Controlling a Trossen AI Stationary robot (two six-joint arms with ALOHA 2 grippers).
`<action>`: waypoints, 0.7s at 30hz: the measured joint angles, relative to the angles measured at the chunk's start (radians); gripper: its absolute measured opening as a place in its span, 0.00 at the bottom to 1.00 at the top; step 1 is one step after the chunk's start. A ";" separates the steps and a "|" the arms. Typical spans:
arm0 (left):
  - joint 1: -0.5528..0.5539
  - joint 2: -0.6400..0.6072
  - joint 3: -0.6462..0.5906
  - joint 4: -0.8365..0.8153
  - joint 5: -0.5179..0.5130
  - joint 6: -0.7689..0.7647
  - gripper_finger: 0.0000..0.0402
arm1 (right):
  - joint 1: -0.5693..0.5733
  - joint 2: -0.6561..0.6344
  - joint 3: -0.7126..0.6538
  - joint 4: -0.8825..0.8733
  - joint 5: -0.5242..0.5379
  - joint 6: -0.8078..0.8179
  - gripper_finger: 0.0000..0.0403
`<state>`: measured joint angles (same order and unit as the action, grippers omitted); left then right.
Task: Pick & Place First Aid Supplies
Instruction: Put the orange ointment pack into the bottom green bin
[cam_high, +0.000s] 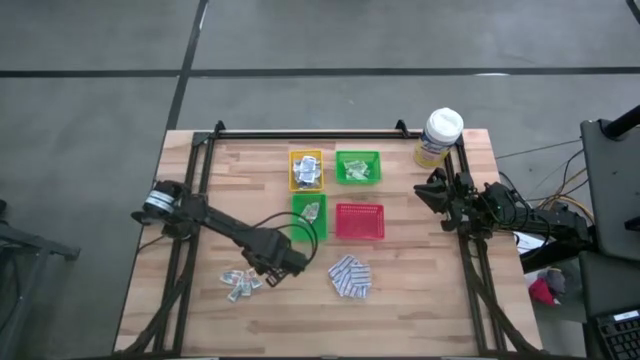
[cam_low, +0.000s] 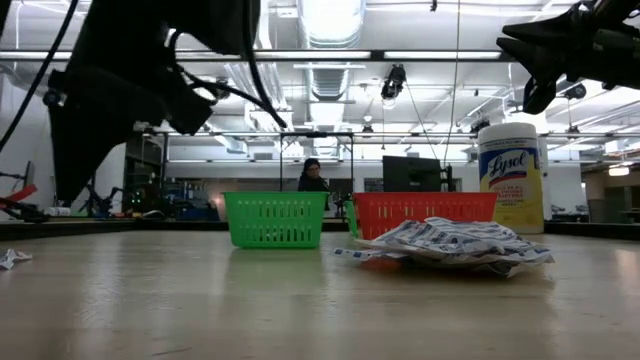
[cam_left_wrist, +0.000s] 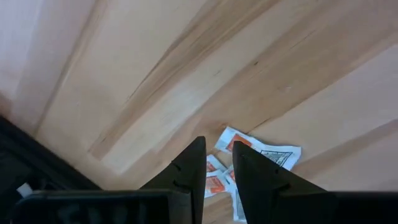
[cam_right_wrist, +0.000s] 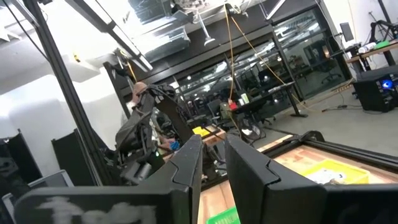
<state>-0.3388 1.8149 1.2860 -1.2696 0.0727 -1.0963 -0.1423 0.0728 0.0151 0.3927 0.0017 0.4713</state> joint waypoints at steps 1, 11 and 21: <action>-0.005 0.000 -0.007 0.006 0.000 -0.007 0.21 | 0.000 0.000 0.000 0.000 0.000 0.000 0.17; -0.050 0.000 -0.071 0.069 0.048 -0.055 0.21 | 0.000 0.000 0.000 0.000 0.000 0.000 0.20; -0.056 0.000 -0.113 0.127 0.041 -0.042 0.21 | 0.000 0.000 0.000 0.000 0.000 0.000 0.17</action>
<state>-0.3947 1.8149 1.1732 -1.1426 0.1135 -1.1387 -0.1421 0.0727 0.0151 0.3926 0.0017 0.4716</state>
